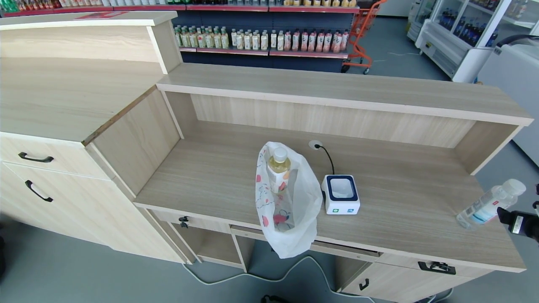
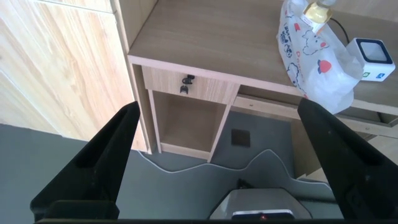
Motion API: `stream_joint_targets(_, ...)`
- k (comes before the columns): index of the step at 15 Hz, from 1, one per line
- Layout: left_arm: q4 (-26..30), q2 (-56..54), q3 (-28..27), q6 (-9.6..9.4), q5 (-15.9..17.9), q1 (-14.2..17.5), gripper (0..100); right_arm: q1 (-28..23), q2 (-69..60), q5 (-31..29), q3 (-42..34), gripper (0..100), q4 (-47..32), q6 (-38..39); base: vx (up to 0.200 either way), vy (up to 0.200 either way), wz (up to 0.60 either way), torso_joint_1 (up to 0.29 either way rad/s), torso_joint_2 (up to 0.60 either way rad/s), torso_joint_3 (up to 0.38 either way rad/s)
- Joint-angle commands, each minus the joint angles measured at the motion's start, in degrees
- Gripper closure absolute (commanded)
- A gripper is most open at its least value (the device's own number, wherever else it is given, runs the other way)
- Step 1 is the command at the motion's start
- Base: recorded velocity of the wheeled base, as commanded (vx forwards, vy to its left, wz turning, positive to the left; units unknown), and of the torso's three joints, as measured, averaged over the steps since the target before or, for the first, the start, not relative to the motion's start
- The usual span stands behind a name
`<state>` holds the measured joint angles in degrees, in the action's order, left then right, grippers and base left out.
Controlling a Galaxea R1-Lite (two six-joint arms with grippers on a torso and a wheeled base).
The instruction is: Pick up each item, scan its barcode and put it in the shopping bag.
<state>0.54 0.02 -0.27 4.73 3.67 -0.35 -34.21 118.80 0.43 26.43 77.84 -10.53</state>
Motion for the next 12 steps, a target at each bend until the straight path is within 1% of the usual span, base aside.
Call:
stream_joint_targets(1,0.0,0.0,0.0,0.02,0.0,0.0,0,0.9,2.0,0.0,0.7,0,0.5,0.0,0.0,0.0,0.0,0.0,0.0,0.0)
stream_joint_targets(5,0.0,0.0,0.0,0.02,0.0,0.0,0,1.4,4.7,0.0,3.5,0,1.2,-0.5,0.0,0.0,0.0,0.0,0.0,0.0)
stream_joint_targets(9,0.0,0.0,0.0,0.02,0.0,0.0,0,3.6,7.1,0.4,5.8,0,2.1,0.1,0.0,0.0,0.0,0.0,0.0,0.0)
stream_joint_targets(12,0.0,0.0,0.0,0.02,0.0,0.0,0,4.2,8.6,1.1,8.2,0,2.2,0.1,0.0,0.0,0.0,0.0,0.0,0.0)
